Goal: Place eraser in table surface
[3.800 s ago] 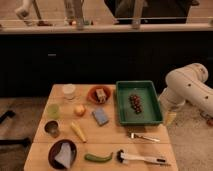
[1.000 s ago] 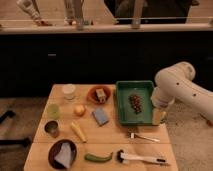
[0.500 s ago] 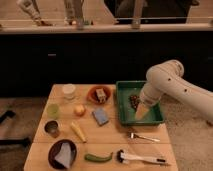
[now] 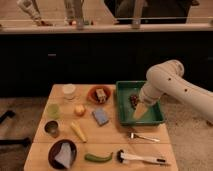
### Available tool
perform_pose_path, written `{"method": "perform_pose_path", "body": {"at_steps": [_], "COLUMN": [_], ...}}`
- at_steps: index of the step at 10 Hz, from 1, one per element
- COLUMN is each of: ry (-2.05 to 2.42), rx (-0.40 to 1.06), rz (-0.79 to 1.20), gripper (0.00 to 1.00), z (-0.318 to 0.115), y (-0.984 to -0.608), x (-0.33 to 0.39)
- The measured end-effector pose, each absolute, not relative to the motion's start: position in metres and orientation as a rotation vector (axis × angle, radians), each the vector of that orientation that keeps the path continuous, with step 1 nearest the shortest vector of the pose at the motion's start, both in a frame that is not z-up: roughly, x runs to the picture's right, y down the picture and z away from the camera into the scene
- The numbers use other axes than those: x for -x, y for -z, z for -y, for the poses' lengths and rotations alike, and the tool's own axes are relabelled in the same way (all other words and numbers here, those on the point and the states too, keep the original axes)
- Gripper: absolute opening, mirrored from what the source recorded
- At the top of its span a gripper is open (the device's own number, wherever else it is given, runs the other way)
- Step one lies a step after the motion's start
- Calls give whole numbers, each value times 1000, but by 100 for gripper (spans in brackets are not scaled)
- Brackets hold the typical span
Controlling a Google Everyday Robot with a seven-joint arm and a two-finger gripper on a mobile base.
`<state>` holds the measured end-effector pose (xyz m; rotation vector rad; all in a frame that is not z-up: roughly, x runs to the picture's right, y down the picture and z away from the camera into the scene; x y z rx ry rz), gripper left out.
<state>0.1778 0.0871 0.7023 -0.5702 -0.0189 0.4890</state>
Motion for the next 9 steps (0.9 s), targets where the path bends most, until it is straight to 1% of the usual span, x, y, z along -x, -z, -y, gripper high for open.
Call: {"method": "perform_pose_path", "body": {"at_steps": [3,6,9], "ry": [-488,-498,-700], "rx": [575,558,570], "rz": [3,-19,-25], "gripper": [80,80,80], "z": [-85,-80,-65], "y": [-707,-711,-729], "x": [-149,-83,-54]}}
